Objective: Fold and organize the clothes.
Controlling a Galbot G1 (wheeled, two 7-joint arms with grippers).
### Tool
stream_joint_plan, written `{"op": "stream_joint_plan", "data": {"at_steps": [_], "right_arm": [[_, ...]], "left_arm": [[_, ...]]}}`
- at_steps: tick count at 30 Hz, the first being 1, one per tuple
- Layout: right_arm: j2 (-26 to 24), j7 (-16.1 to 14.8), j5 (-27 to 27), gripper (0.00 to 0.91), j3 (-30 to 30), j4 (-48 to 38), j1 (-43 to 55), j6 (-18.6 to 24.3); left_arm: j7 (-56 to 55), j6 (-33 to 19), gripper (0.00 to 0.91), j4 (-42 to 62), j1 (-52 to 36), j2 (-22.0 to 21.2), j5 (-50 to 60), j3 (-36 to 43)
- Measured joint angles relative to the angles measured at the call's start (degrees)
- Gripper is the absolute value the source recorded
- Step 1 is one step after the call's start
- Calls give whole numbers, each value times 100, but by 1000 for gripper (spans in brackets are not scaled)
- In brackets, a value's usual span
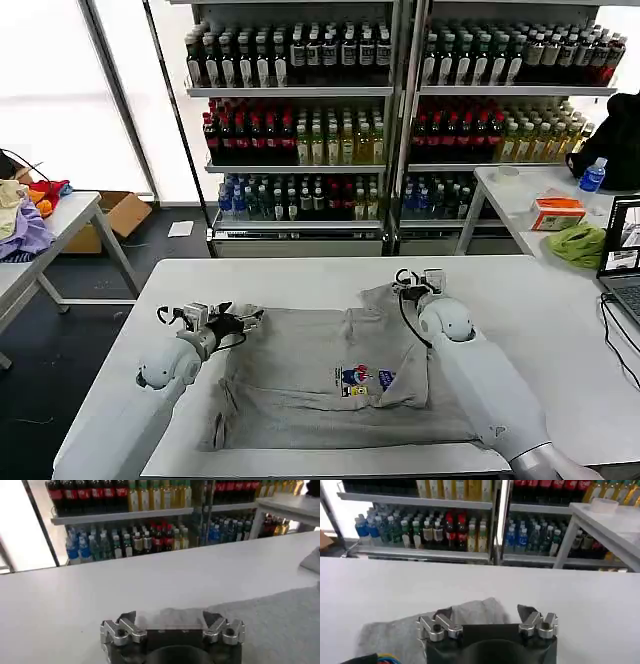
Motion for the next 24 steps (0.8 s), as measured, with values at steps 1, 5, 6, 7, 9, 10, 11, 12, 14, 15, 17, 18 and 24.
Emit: {"op": "stream_joint_plan", "data": {"at_steps": [1, 5, 6, 7, 9, 10, 11, 12, 14, 15, 17, 18, 24], "right_arm": [[0, -8, -1, 242, -2, 1, -13, 1], [1, -6, -6, 0, -1, 24, -72, 13], [-1, -5, -8, 0, 6, 27, -86, 14], [-6, -4, -9, 0, 12, 29, -97, 14], [-16, -4, -9, 0, 24, 38, -117, 15], [-18, -1, -9, 0, 35, 49, -131, 15], [-18, 5, -10, 0, 50, 62, -148, 15], [-18, 12, -10, 0, 59, 73, -162, 15], [-32, 22, -16, 0, 63, 102, -194, 15], [-41, 22, -17, 0, 62, 120, -213, 15], [-56, 17, -17, 0, 66, 155, -246, 13], [-61, 14, -16, 0, 68, 169, -258, 13], [-74, -23, -25, 0, 132, 293, -344, 7]], "left_arm": [[-3, 5, 0, 17, -9, 0, -2, 1], [-16, 45, 0, 37, -22, 15, -18, 36], [-24, 59, 10, 37, -22, 23, -19, 44], [-36, 76, 0, 35, -22, 35, -27, 55], [-45, 100, 0, 30, -22, 55, -43, 67], [-50, 110, 0, 28, -20, 66, -49, 75], [-56, 121, 0, 27, -16, 78, -53, 80], [-59, 126, 10, 25, -10, 86, -54, 81], [-57, 134, 10, 11, 12, 111, -53, 84], [-53, 138, 10, 3, 23, 122, -52, 87], [-43, 140, 0, -4, 42, 132, -49, 88], [-38, 140, 10, -5, 45, 132, -47, 88], [-45, 111, 0, -16, 40, 80, -9, 82]]}}
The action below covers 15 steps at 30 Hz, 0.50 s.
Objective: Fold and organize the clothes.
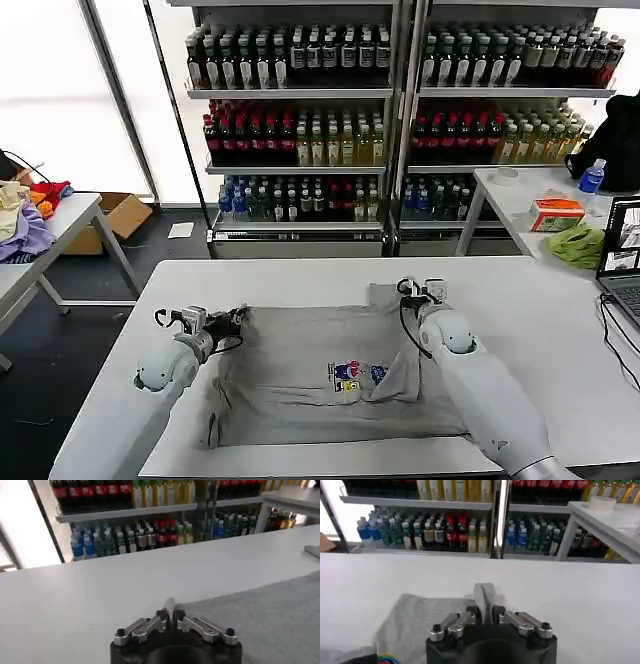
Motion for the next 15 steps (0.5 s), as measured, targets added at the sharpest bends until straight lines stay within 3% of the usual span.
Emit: {"op": "stream_joint_plan", "data": {"at_steps": [15], "right_arm": [[-82, -246, -113, 0, 640, 789, -342, 113]], "left_arm": [[167, -574, 0, -345, 207, 147, 197, -172]]}}
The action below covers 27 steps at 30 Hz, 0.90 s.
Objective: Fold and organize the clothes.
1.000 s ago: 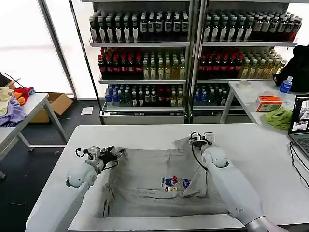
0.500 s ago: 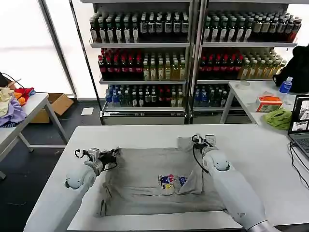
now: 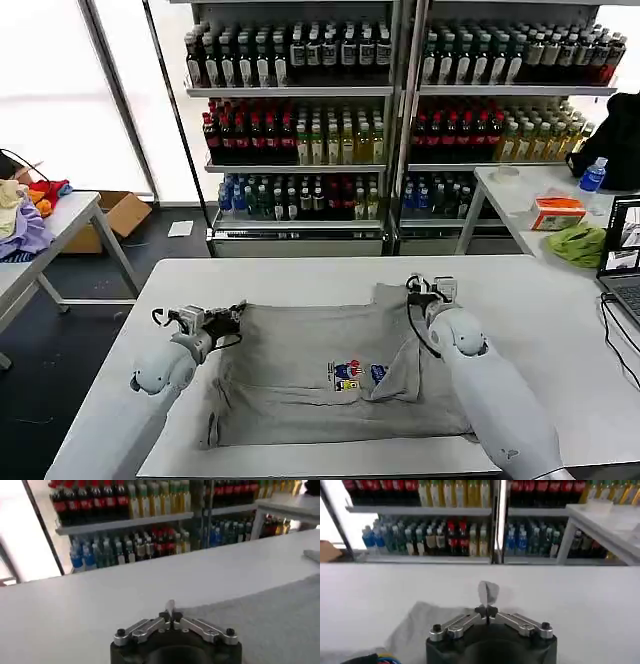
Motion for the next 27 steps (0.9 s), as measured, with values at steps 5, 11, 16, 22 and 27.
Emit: {"op": "stream_joint_plan", "data": {"at_steps": [5, 11, 16, 22, 27], "right_arm": [[-22, -22, -22, 0, 185, 386, -202, 16], [-32, 7, -130, 0, 389, 997, -632, 90], [-54, 57, -252, 0, 531, 1604, -1231, 131], [-30, 86, -465, 0, 733, 2348, -2076, 235], [-16, 153, -607, 0, 944, 2895, -2831, 341]], "left_arm": [[27, -97, 0, -236, 152, 114, 25, -119], [45, -142, 0, -590, 446, 196, 113, -298], [105, -196, 0, -928, 819, 202, 260, -477], [181, -226, 0, -1353, 1326, 175, 460, -729], [232, -230, 10, -1660, 1724, 152, 625, -927]]}}
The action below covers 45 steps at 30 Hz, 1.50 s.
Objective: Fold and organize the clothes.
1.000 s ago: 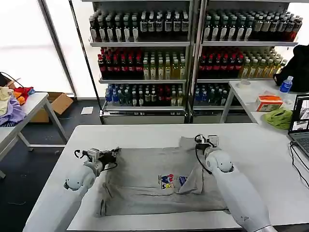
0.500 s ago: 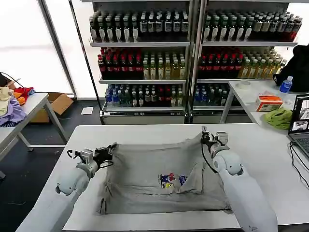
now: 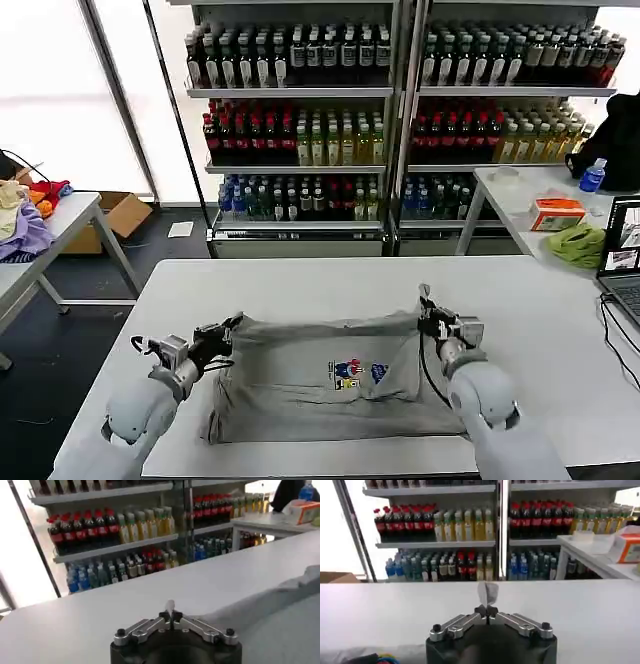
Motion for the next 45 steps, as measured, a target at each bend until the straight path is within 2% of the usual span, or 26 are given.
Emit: {"op": "stream_joint_plan", "data": {"at_steps": [12, 28, 29, 30, 31, 33, 35, 36, 45], "right_arm": [[109, 95, -514, 0, 225, 594, -1589, 479], [28, 188, -629, 0, 533, 955, -2246, 648], [30, 184, -641, 0, 535, 955, -2259, 652], [37, 184, -650, 0, 532, 955, -2264, 652], [43, 184, -658, 0, 529, 955, -2272, 653], [63, 203, -686, 0, 515, 927, -2272, 654], [66, 222, -702, 302, 507, 887, -2272, 656], [65, 231, -714, 907, 502, 868, -2275, 656], [76, 349, -796, 907, 518, 783, -2335, 629]], "left_arm": [[188, -24, 0, -496, 890, -89, 362, -346], [235, -14, 10, -876, 1562, -90, 517, -694], [250, -23, 50, -880, 1600, -109, 536, -695], [264, -29, 413, -880, 1633, -124, 557, -695], [272, -31, 877, -881, 1652, -140, 582, -696], [297, -32, 907, -881, 1683, -184, 631, -692], [327, -33, 907, -880, 1709, -226, 675, -680], [331, -39, 907, -880, 1720, -249, 697, -680], [298, -20, 907, -977, 1845, -354, 782, -791]]}}
